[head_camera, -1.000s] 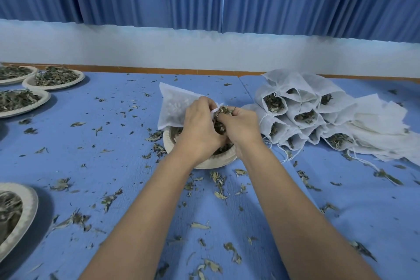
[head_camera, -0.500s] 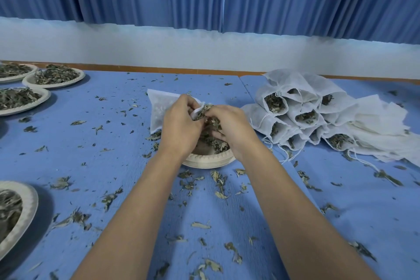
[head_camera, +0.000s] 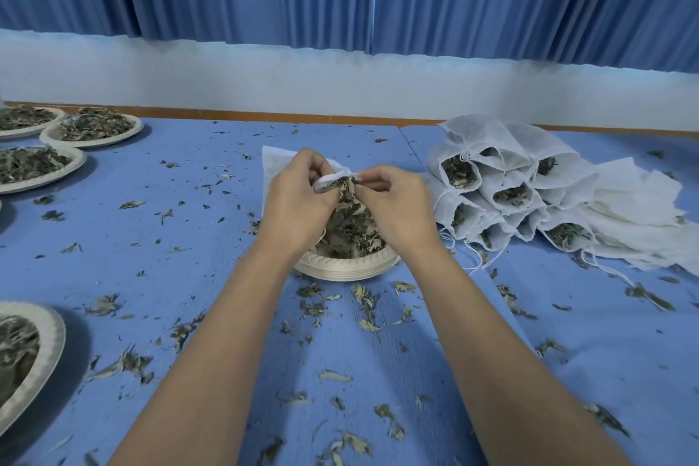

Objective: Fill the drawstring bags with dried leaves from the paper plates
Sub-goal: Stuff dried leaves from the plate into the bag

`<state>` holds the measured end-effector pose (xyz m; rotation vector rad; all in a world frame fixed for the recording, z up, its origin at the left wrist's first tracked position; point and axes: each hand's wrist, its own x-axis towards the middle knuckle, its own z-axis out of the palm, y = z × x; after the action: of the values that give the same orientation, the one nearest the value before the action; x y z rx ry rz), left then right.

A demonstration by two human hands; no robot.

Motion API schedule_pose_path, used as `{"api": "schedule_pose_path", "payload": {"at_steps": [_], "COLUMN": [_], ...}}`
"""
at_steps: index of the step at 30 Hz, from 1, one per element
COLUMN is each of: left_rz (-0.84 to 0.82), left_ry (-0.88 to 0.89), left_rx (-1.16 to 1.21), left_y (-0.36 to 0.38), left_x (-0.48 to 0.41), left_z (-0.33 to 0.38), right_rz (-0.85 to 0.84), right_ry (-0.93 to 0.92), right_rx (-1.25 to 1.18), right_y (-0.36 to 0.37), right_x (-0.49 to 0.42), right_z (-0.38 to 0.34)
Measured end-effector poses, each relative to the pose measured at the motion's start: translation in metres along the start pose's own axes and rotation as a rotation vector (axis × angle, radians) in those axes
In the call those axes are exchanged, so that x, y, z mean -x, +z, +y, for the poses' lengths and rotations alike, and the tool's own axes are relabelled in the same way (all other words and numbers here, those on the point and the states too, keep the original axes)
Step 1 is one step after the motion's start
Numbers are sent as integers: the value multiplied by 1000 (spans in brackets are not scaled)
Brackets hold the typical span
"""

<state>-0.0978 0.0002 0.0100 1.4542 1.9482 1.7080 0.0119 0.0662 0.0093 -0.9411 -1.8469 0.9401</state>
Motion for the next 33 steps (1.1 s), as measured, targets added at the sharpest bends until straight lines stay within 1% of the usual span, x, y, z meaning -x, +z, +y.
{"api": "schedule_pose_path", "payload": {"at_steps": [4, 8, 11, 13, 14, 16, 20, 22, 23, 25, 29, 31, 33], "left_rz": [118, 265, 322, 297, 258, 143, -112, -206, -221, -181, -54, -36, -40], "left_ry": [-5, -8, 12, 10, 9, -8, -101, -79, -47, 17, 31, 13, -11], "left_rx": [-94, -153, -194, -185, -165, -108, 48, 16, -32, -82, -40, -18, 19], "left_y": [1, 0, 3, 4, 4, 2, -7, -8, -8, -7, -10, -12, -12], "left_x": [0, -2, -1, -1, -1, 0, -1, 1, 1, 2, -1, -2, -3], "left_z": [-2, -5, -6, -4, -3, 1, 4, 5, 5, 6, 2, 1, 1], "right_rz": [-48, -104, -119, -91, -73, -40, -2, 25, 31, 10, -156, -158, -116], "right_ry": [20, 0, -2, -5, -9, -7, 30, 43, 44, 50, 66, 74, 83], "right_rx": [-19, 15, 37, 41, 34, 15, -38, -53, -59, -102, -226, -256, -218], "right_y": [-3, -2, 0, 0, 0, 0, 0, 0, 1, 1, -3, -4, -3], "right_x": [-1, -1, -1, -1, 0, 1, 0, -1, -1, 0, -1, -2, -3], "right_z": [1, -6, -8, -7, -6, -4, -3, -3, -3, -2, -2, 0, 1]}}
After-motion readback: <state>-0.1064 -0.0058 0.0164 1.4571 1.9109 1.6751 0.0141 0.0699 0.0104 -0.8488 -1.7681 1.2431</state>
